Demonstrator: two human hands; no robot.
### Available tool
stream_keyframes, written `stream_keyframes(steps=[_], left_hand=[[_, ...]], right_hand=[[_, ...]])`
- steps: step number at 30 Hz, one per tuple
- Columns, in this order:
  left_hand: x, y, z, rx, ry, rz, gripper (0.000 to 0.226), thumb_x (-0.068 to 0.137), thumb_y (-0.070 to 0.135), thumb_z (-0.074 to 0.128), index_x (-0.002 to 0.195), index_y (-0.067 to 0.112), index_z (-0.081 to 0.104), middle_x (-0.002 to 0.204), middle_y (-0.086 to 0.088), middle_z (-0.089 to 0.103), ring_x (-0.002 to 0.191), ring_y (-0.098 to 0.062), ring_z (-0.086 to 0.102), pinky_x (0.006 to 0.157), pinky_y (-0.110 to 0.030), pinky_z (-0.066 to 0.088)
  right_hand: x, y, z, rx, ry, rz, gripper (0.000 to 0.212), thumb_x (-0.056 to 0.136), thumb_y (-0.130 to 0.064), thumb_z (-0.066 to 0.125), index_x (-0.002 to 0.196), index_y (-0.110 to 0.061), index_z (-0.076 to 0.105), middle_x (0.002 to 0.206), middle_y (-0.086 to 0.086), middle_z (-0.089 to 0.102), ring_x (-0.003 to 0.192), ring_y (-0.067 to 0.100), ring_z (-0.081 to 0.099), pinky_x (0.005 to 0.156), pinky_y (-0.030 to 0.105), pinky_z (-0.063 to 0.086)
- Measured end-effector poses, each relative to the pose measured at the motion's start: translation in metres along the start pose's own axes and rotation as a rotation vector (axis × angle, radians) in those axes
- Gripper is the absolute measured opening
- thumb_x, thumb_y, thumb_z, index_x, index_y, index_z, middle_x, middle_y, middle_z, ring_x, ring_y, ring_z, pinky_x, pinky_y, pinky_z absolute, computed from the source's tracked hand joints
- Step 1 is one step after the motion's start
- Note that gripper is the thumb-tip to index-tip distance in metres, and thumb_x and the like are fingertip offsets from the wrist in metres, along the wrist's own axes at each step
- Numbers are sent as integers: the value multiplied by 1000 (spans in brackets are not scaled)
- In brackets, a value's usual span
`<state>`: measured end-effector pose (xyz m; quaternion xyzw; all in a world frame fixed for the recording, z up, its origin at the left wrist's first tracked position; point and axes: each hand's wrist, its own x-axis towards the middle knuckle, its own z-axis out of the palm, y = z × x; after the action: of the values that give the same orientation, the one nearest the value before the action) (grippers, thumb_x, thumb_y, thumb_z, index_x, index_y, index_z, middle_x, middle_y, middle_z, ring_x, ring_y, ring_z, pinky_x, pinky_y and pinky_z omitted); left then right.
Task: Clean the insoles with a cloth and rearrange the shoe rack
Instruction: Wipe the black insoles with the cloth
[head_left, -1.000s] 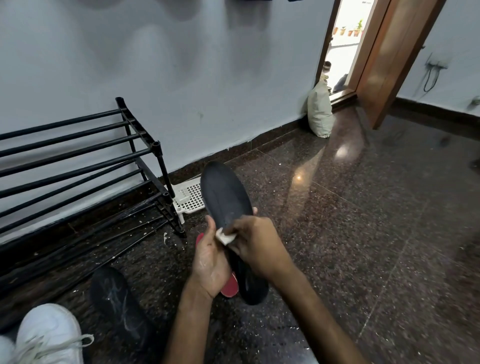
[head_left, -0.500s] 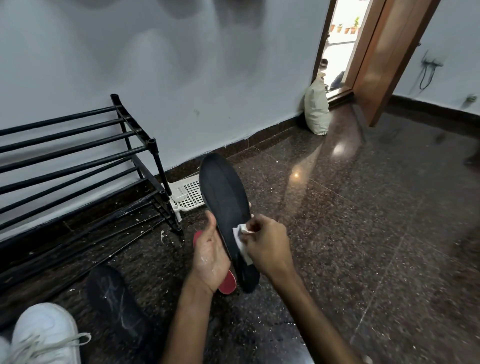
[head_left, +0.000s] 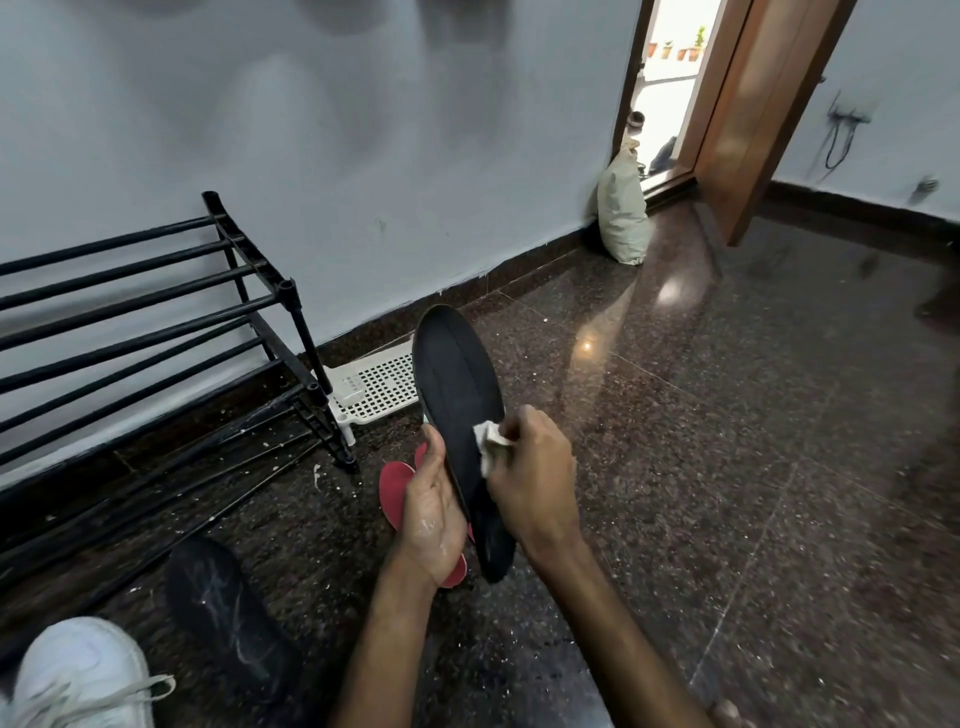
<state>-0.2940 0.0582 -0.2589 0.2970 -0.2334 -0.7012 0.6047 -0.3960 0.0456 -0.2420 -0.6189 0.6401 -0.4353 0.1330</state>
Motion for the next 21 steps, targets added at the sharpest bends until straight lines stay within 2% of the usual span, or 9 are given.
stream_keyframes(steps=[3, 5, 7, 9, 11, 13, 15, 17, 21], left_hand=[[3, 4, -3, -64, 52, 13, 56, 100, 48, 34, 129, 7, 59, 121, -12, 69, 107, -24, 67, 104, -42, 43], [6, 10, -8, -128, 62, 23, 56, 100, 52, 34, 123, 9, 63, 115, -11, 71, 101, -24, 69, 99, -42, 45], [8, 16, -12, -150, 92, 21, 59, 100, 55, 34, 124, 9, 63, 116, -13, 70, 105, -26, 67, 101, -44, 45], [11, 19, -16, -144, 106, 13, 64, 100, 57, 32, 131, 7, 58, 125, -17, 66, 113, -30, 63, 107, -47, 41], [13, 20, -17, -139, 136, 10, 65, 100, 58, 29, 129, 7, 59, 120, -17, 68, 107, -30, 66, 106, -48, 41], [16, 19, -17, -162, 154, 9, 66, 100, 59, 27, 122, 8, 61, 112, -17, 71, 99, -28, 70, 100, -46, 48], [16, 17, -11, -137, 186, -4, 72, 98, 62, 25, 125, 6, 61, 115, -19, 69, 104, -30, 67, 100, -47, 48], [15, 14, -4, -89, 184, -10, 81, 95, 67, 23, 135, 4, 54, 130, -20, 62, 123, -32, 57, 111, -49, 38], [12, 11, 5, -154, 106, -31, 90, 90, 73, 22, 139, 3, 50, 138, -13, 58, 129, -23, 52, 114, -44, 32]], right_hand=[[-5, 30, -6, -114, 40, 139, 16, 87, -26, 69, 82, -16, 57, 82, -3, 61, 72, 16, 58, 64, 33, 48], [-3, 48, -12, -102, -24, 253, 15, 85, -27, 72, 82, -15, 63, 79, -5, 64, 71, 14, 61, 62, 28, 47], [0, 55, -15, 33, -136, 364, 9, 83, -23, 73, 83, -15, 68, 76, -7, 67, 68, 12, 62, 58, 25, 46], [0, 53, -15, 297, -280, 453, 8, 83, -22, 73, 83, -14, 72, 75, 0, 73, 67, 13, 64, 56, 29, 51], [-3, 45, -15, 506, -410, 482, 11, 84, -22, 74, 89, -12, 74, 82, 7, 75, 69, 12, 65, 56, 26, 50], [-5, 39, -14, 569, -454, 458, 18, 81, -22, 78, 94, -11, 73, 87, 9, 76, 72, 13, 66, 58, 26, 51], [-7, 36, -11, 569, -431, 434, 21, 76, -21, 82, 93, -13, 72, 88, 7, 75, 78, 20, 69, 69, 36, 58], [-10, 30, -8, 508, -336, 415, 19, 73, -21, 82, 88, -17, 71, 85, 2, 75, 82, 23, 71, 77, 44, 59], [-14, 4, -9, 495, -197, 335, 15, 73, -24, 80, 85, -19, 72, 80, -2, 75, 77, 18, 71, 73, 42, 59]])
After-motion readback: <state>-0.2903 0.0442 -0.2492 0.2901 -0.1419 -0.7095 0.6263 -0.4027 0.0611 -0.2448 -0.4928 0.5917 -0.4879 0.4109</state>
